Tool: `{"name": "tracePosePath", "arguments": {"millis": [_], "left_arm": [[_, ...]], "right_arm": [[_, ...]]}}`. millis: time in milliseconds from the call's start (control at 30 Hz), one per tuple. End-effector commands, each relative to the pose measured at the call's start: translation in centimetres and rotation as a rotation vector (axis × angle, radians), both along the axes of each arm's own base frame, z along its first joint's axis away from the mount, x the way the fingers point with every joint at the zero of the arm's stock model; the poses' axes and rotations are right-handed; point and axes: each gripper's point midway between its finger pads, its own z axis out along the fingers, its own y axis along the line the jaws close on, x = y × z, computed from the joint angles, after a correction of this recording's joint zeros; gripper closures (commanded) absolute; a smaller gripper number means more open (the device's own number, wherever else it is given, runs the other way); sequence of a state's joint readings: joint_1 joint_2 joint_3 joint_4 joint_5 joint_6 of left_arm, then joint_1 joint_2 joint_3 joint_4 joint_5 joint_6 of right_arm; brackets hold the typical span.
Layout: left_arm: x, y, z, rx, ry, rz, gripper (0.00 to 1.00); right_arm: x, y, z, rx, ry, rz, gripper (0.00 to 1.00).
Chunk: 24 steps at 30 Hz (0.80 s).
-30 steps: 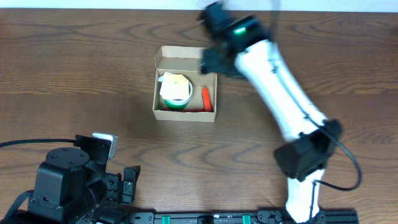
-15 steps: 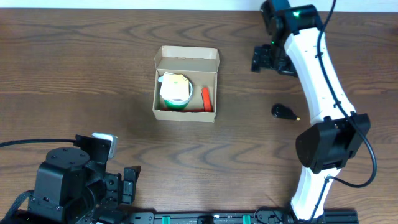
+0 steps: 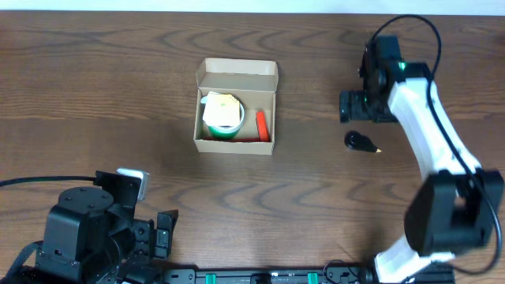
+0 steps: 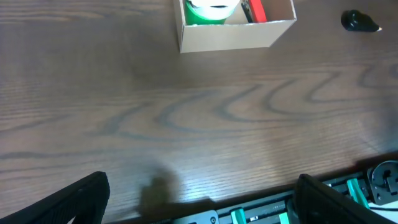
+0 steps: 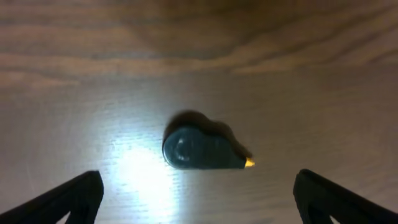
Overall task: Pack container
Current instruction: 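Move the right gripper to the black tape measure and grasp it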
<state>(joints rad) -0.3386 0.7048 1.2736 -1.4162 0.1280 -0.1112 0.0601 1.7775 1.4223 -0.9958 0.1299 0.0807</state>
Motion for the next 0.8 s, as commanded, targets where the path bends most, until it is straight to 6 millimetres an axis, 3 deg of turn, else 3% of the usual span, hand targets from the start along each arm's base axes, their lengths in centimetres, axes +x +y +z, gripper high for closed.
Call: {"name": "tracePosePath", "arguments": {"millis": [0,167,400,567,767], "left_arm": [[-0.1,0.0,-0.1,-0.003,0.007,0.000,0.05],[-0.1,0.0,-0.1,-0.003,0.007,0.000,0.05],[-0.1,0.0,-0.1,-0.003,0.007,0.000,0.05],[-0.1,-0.1,-0.1,-0.003,0.007,0.000,0.05],[-0.1,0.0,-0.1,-0.003,0.007,0.000,0.05]], "right_arm": [[-1.6,-0.2,-1.3,-0.001,0.015,0.096,0.01],[-2.6,-0.3,-3.9,-0.020,0.043,0.220,0.01],[-2.0,-0.7,-4.2,-0.083,0.043,0.467,0.01],[-0.9,-1.2,-4.4,-0.060,0.001,0.507,0.01],[-1.0,-1.2,-5.7,0.019,0.011,0.518,0.01]]}}
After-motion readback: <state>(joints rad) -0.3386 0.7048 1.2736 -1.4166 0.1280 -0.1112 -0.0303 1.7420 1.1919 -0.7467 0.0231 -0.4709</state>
